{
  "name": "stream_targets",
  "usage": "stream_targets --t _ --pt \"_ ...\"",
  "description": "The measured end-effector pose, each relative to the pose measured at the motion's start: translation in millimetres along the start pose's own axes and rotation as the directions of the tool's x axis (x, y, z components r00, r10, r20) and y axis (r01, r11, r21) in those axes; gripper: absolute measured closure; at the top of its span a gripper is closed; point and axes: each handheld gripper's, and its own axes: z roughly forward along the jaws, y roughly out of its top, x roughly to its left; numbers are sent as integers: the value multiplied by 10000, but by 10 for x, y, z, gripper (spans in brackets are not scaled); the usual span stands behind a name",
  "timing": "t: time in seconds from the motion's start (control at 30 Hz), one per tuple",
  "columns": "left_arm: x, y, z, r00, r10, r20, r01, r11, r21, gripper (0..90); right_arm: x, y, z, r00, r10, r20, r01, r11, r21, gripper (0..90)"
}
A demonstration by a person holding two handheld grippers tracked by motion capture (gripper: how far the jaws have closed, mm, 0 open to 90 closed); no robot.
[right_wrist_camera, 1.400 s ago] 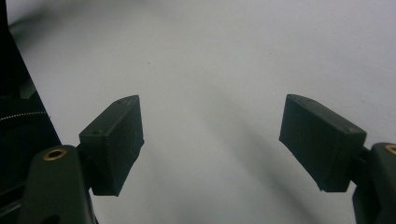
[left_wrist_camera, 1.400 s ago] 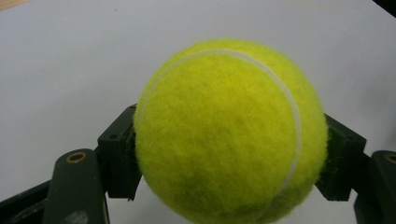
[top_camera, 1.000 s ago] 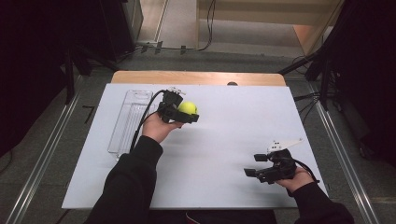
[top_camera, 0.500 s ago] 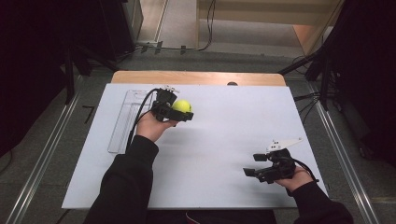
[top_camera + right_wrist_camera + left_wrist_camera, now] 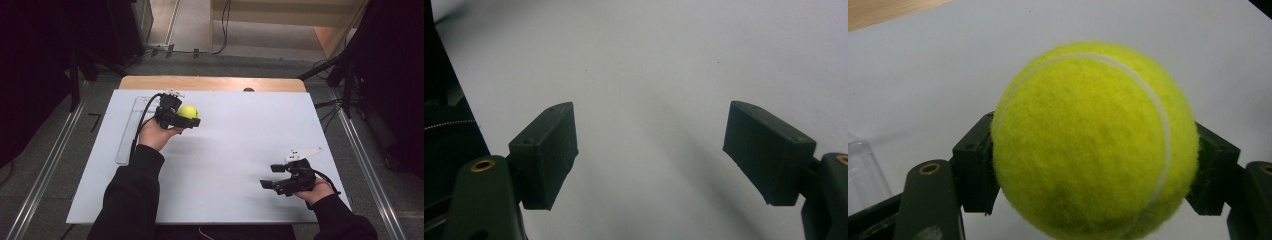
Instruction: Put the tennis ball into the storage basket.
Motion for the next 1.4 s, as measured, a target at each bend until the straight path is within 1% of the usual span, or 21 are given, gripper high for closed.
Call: stream_targets --t 0.03,0.4,0.47,0.57,0.83,0.9,1.07,1.17,1.3,1.33,1.37,1.4 --pt "9 -3 -9 10000 1 -76 -1 10000 21 258 0 0 0 10000 -2 3 2 10000 1 197" --pt "130 -34 -97 9993 -245 -287 244 9997 -59 258 0 2 3 10000 12 25 -12 10000 9 197" --pt "155 -42 -117 9989 -267 -388 264 9996 -65 258 -1 1 2 10000 9 11 -9 10000 3 197" --pt "203 -59 -147 9982 -439 -406 433 9989 -156 258 -2 1 2 10000 -4 8 4 10000 9 197" --pt "290 -80 -207 9968 -663 -449 653 9976 -236 258 -2 2 5 10000 10 17 -10 10000 12 197" --pt "314 -88 -216 9961 -777 -427 765 9967 -274 258 -2 1 4 10000 -8 13 8 10000 21 197" --pt "361 -98 -253 9944 -825 -661 806 9963 -314 258 -4 -2 -1 10000 -1 0 1 10000 6 197" --pt "388 -104 -273 9937 -870 -706 847 9958 -357 258 -5 -2 1 10000 -18 4 18 10000 19 197" --pt "429 -118 -293 9922 -1011 -727 984 9943 -406 258 -5 -2 1 10000 -19 4 19 10000 19 197" --pt "439 -123 -297 9911 -1098 -756 1065 9932 -465 258 -5 -2 1 10000 -10 6 10 10000 22 197" --pt "453 -126 -304 9909 -1080 -804 1047 9935 -442 258 -5 -2 0 10000 -6 4 6 10000 19 197" --pt "459 -130 -311 9898 -1061 -949 1027 9939 -403 258 -5 -2 0 10000 -2 8 2 10000 20 197"
